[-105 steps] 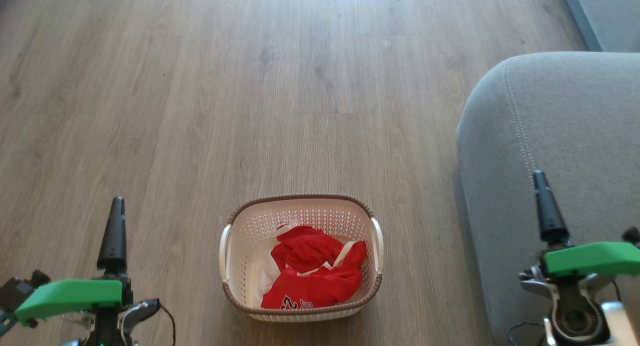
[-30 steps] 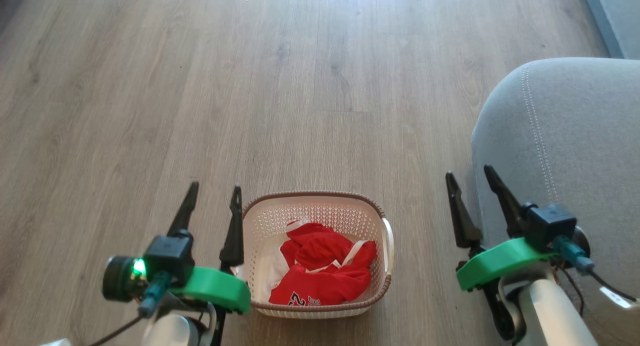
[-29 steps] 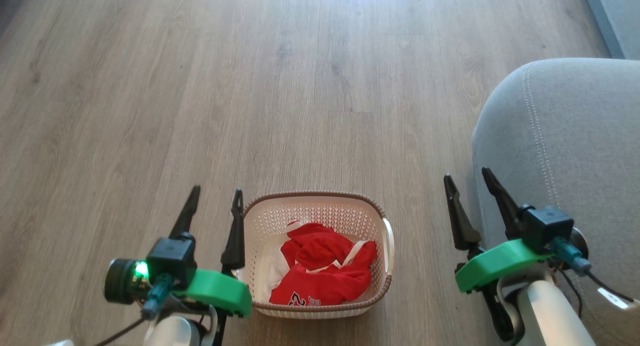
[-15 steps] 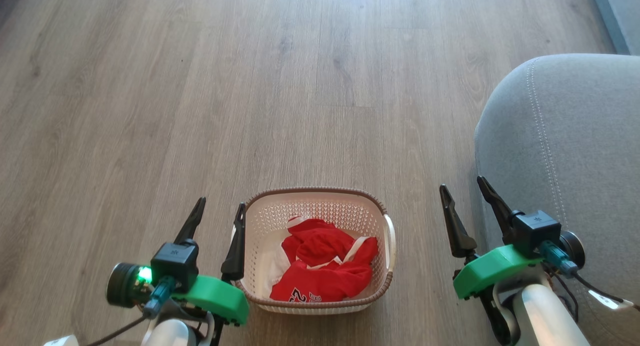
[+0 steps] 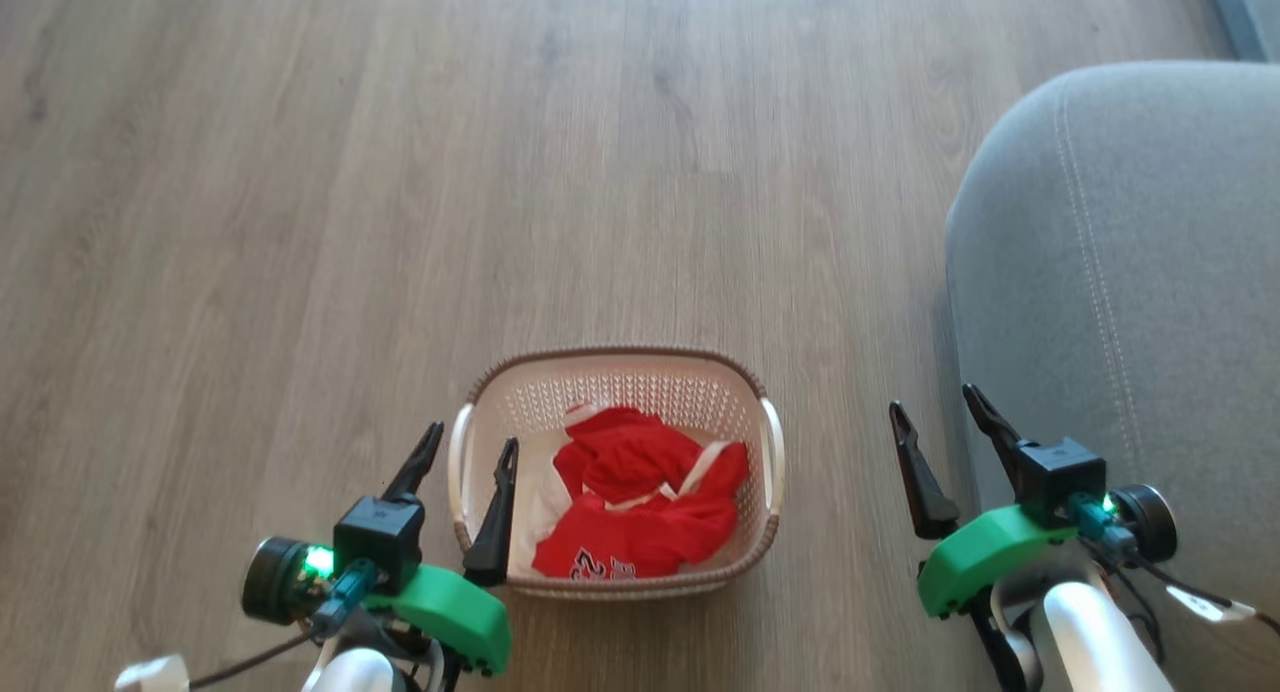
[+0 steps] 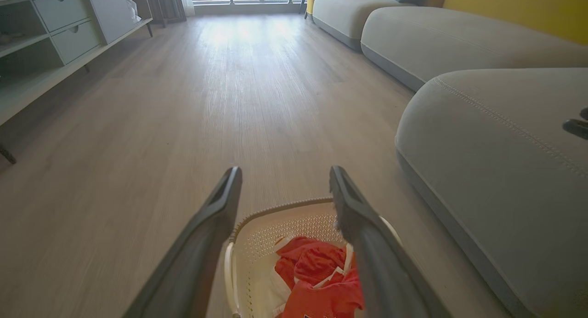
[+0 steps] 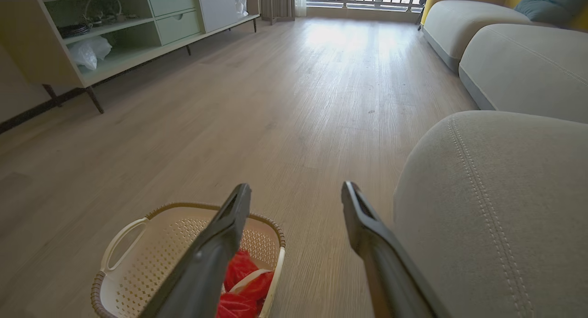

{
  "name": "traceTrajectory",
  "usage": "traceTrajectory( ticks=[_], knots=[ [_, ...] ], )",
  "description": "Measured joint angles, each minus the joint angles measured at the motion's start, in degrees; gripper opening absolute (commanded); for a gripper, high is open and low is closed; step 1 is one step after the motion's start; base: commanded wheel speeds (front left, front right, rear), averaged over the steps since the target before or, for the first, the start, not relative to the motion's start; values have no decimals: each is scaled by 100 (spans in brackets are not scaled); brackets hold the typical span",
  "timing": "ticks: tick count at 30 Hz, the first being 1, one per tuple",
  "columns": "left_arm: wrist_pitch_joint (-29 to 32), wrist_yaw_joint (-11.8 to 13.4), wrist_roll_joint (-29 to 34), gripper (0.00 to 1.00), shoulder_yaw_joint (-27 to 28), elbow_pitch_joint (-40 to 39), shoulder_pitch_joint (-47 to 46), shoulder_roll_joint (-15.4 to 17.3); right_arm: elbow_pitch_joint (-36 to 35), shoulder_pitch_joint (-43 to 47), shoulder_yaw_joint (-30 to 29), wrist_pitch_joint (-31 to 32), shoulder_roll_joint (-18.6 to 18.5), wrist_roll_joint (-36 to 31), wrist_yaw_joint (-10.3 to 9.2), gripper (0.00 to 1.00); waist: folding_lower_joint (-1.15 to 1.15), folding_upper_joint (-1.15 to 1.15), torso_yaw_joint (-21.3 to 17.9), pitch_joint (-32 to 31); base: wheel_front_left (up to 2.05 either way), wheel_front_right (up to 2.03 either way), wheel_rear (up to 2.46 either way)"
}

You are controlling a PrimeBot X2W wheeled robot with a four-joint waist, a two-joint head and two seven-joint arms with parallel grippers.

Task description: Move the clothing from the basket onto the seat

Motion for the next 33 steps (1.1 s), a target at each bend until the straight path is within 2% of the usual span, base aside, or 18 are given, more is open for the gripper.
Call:
traceTrajectory(
  ticks=[8, 12, 18, 23, 24, 27, 33],
  knots=[
    [-5, -516, -40, 100, -12, 713, -489, -14, 89, -453, -181, 0, 1, -124, 1, 100, 0, 0, -241, 780, 0, 0, 0],
    [-5, -736, 272, 100, -133, 1070, -995, 43, -33, -586, -310, 0, 1, -225, 1, 100, 1, 0, -405, 1346, 0, 0, 0],
    [-5, -883, 705, 100, -873, 1806, -2047, 487, -405, -753, -470, 0, -1, -265, 1, 100, 2, 0, -666, 2301, 0, 0, 0],
    [-5, -890, 708, 100, -1725, 2559, -2819, 821, -632, -831, -488, 0, -1, -134, 1, 100, 2, -1, -900, 3051, 0, 0, 0],
    [-5, -890, 708, 100, -1725, 2559, -2819, 821, -632, -831, -488, 0, -1, -134, 1, 100, 2, -1, -900, 3051, 0, 0, 0],
    [-5, -890, 594, 100, -2380, 2967, -3364, 995, -782, -921, -423, 0, -1, 7, 1, 100, 2, -1, -1094, 3556, 0, 0, 0],
    [-7, -890, 490, 100, -3114, 3545, -4066, 1189, -990, -1046, -203, -19, -1, 163, 1, 100, 1, -1, -1385, 4119, 0, 0, 0]
  ],
)
